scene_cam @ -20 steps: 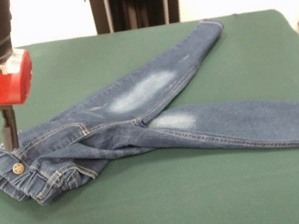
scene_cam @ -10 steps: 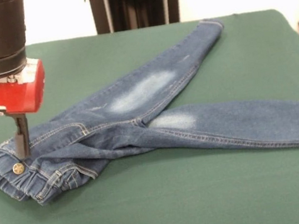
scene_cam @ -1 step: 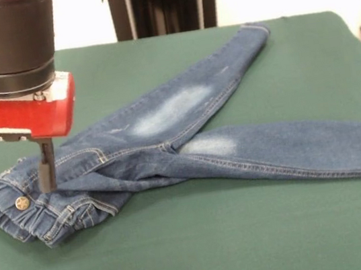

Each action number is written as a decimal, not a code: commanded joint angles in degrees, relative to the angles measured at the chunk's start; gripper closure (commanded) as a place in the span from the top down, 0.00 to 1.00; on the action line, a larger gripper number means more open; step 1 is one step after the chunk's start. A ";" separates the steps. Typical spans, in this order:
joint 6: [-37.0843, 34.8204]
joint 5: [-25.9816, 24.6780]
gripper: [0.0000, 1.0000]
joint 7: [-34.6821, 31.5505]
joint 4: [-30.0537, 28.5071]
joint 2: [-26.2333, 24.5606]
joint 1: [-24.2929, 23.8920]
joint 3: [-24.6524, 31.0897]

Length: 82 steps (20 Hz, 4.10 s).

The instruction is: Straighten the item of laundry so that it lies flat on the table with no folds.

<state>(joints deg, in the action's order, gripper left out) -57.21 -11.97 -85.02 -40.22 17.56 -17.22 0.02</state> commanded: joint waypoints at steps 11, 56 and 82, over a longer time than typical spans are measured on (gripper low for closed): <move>3.18 3.33 1.00 -19.93 -8.13 -6.40 3.06 0.91; -4.78 8.95 1.00 -13.74 -15.33 -4.72 2.02 -4.69; 2.69 9.44 1.00 -15.55 -16.68 -8.47 2.01 -4.51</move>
<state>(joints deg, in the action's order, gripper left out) -57.85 -4.51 -85.03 -46.17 11.50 -16.64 -6.91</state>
